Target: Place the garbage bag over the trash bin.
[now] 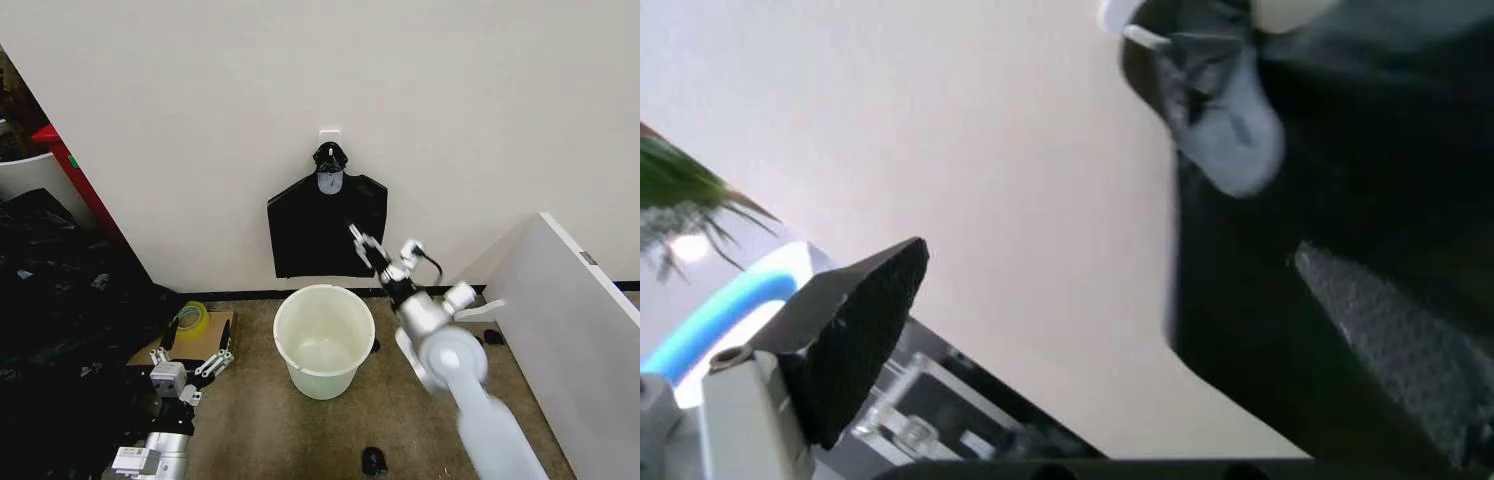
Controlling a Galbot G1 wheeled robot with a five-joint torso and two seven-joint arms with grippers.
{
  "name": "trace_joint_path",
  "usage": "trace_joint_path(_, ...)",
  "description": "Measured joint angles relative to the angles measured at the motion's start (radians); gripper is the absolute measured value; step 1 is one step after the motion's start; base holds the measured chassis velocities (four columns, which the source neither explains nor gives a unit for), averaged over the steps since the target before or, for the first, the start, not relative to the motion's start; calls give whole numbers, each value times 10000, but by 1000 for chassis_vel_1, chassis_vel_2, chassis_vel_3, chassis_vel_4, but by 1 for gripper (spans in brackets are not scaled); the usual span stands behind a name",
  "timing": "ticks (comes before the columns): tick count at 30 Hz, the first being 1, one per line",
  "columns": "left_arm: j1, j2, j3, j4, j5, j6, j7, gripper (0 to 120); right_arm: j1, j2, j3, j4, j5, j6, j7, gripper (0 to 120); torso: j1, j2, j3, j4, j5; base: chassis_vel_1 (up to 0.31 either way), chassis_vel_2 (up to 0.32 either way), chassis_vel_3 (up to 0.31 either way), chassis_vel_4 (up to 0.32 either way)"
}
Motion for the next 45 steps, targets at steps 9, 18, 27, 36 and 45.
trace_joint_path(9, -7, -201, -135, 294, 51, -291, -92, 100, 1639, 807, -341, -1928, -702, 33, 179, 98, -1, -1, 0, -1, 2, 0, 0, 0, 0)
trace_joint_path(18, 4, -356, -125, 289, 53, -325, -116, 100, 1987, 934, -257, -2566, -1040, 39, 199, 77, -1, 0, -1, -2, 3, 0, 0, 0, 0)
trace_joint_path(27, -11, -315, -140, 180, 18, -311, -179, 100, 2007, 869, -29, -2692, -1015, 78, 86, 44, -1, 0, -1, -2, 3, 0, 0, 0, 0)
trace_joint_path(36, -51, -294, -111, 130, 21, -230, -244, 100, 1994, 819, 40, -2624, -1003, 89, 81, 11, -1, 0, -1, -2, 2, 0, 0, 0, 0)
trace_joint_path(45, -57, -397, -33, 118, 59, -177, -285, 100, 1825, 625, -152, -2328, -944, 130, 65, 0, -1, 0, -1, 1, 3, 0, 0, 0, 0)
